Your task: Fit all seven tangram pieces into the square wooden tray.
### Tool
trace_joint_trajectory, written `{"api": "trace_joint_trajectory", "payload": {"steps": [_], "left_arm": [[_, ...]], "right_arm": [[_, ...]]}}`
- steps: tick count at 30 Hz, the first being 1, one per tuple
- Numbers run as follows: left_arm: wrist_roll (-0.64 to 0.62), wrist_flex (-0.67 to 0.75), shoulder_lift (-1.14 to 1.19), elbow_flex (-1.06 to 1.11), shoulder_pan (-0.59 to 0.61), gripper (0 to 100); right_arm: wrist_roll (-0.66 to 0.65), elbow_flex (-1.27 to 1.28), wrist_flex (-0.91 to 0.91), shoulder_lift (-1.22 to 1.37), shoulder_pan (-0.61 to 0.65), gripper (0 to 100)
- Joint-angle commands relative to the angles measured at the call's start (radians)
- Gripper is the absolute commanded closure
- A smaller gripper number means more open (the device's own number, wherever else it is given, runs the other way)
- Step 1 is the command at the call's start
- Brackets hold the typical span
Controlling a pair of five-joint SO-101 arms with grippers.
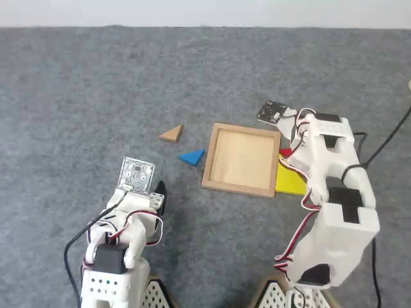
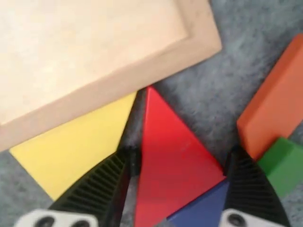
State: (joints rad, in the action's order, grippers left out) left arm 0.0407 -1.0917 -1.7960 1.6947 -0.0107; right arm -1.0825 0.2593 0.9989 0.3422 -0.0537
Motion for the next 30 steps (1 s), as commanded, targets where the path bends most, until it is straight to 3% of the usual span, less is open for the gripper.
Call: {"api": "trace_joint_trajectory", "payload": {"steps": [1,6,8,10,20,25,30], "left_arm": [[-0.008,-0.003,-0.014,-0.012,-0.006,89],[-0.008,-0.003,-0.014,-0.012,-0.006,89],[-0.008,-0.003,-0.014,-0.012,-0.006,89],[-0.008,-0.003,-0.014,-0.012,-0.006,89],[-0.008,-0.003,-0.014,-0.012,-0.006,89],[-0.008,-0.003,-0.014,-0.012,-0.006,89],[-0.008,-0.003,-0.014,-0.012,-0.006,89]], "right_arm": [[-0.008,-0.04,-0.012,0.01,0.005,72.7],[-0.005,-0.046,0.074,0.002,0.004,92.5],[-0.003,-0.046,0.088,0.002,-0.004,95.3],[0.008,-0.046,0.091,0.002,-0.019,93.6],[0.318,-0.044,0.093,-0.122,-0.174,92.0],[0.43,-0.025,0.203,-0.358,-0.265,79.1],[0.443,0.175,0.206,-0.496,-0.229,74.3]]}}
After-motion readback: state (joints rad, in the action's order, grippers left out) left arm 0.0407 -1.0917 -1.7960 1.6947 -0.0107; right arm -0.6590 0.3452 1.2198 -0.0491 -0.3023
